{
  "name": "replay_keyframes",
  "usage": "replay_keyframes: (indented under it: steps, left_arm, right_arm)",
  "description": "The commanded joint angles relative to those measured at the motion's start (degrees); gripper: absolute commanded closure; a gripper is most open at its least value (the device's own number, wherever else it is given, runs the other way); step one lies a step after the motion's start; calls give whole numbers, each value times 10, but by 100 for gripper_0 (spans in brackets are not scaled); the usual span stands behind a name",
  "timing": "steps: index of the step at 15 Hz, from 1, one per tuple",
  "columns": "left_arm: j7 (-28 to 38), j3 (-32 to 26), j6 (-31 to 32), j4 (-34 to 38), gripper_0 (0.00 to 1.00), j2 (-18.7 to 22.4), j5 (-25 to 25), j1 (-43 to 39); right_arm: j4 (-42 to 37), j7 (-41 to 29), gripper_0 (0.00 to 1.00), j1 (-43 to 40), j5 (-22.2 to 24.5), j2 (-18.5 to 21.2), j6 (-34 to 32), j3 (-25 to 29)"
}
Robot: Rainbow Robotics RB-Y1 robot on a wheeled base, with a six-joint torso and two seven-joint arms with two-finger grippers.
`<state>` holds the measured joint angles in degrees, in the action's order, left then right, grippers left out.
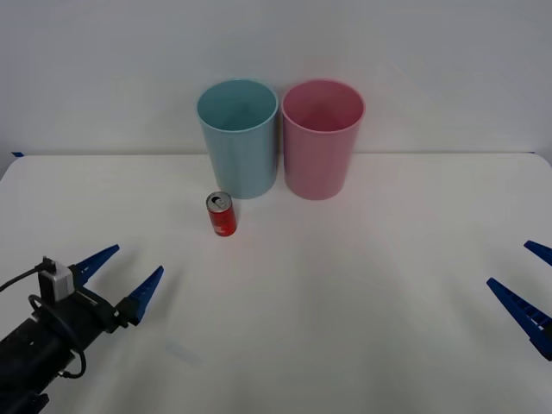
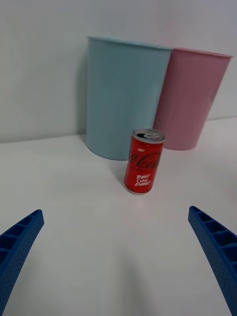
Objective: Grasp the object on the table and drop it into the matching bin: aluminum can to the light blue bin, PET bottle to the pink bin.
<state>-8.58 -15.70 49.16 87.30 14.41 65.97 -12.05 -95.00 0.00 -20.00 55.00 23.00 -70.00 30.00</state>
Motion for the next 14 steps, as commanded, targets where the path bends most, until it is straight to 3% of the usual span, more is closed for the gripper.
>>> replay_keyframes:
  steps: [1,7,14]
  left_arm:
    - [-7,8,1,-48,0,-2,6,47]
    - [-33,35,-15,-143,0,-3,6,137]
    - [-43,105,-123,-149,0,-19,8,171]
  right_arm:
    - [0,0,0,0,0,0,0,0]
    - [0,0,0,0,0,0,0,0]
    - [0,0,0,0,0,0,0,0]
